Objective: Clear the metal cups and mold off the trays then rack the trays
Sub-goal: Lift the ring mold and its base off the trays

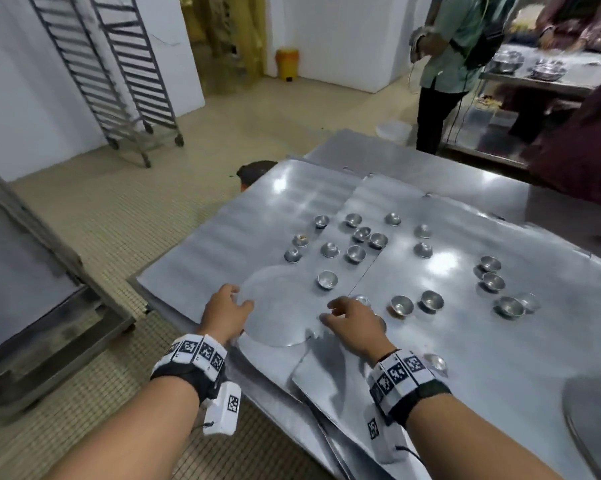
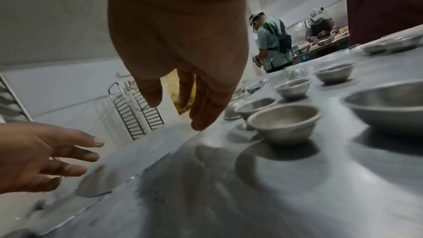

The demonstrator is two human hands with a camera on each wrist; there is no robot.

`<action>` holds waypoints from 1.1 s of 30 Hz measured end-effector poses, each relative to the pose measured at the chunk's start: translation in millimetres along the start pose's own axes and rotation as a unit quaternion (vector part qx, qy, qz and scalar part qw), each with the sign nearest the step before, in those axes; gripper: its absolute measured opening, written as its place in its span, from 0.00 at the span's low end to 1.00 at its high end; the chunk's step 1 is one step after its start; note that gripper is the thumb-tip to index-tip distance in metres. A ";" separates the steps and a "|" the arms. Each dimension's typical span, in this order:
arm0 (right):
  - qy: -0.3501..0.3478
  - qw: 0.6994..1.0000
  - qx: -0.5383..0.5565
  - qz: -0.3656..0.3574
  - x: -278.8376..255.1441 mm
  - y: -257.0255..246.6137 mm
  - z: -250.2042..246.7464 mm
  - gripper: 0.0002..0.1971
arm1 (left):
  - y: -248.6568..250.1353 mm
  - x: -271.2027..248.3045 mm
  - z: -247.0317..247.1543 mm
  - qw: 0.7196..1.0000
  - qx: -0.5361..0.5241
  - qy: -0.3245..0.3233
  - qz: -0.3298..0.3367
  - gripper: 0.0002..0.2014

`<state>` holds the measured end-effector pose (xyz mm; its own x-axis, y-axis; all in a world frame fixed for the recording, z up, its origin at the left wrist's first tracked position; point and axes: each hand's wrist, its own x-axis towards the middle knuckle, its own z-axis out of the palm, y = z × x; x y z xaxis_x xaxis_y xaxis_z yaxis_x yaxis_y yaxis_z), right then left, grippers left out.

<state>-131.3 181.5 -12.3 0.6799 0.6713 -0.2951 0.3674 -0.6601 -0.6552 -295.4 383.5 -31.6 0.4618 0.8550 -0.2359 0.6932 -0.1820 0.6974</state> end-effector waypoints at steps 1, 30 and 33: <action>-0.006 1.000 0.009 0.014 8.8 -2.9 5.5 0.21 | -2.3 7.9 0.7 1.000 -0.007 -0.012 -0.006 0.25; 0.059 0.862 0.503 0.022 57.8 -71.3 3.5 0.18 | 6.4 63.7 -72.3 0.883 -0.464 -0.070 0.016 0.15; 0.073 0.884 0.462 -0.001 54.4 -73.5 0.7 0.14 | 10.2 60.9 -73.8 0.889 -0.454 -0.048 0.034 0.11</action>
<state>-121.7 266.8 19.3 0.7788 0.5772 -0.2457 -0.2618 -0.0569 -0.9634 -301.1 469.6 11.1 0.5619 0.8031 -0.1981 -0.0498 0.2720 0.9610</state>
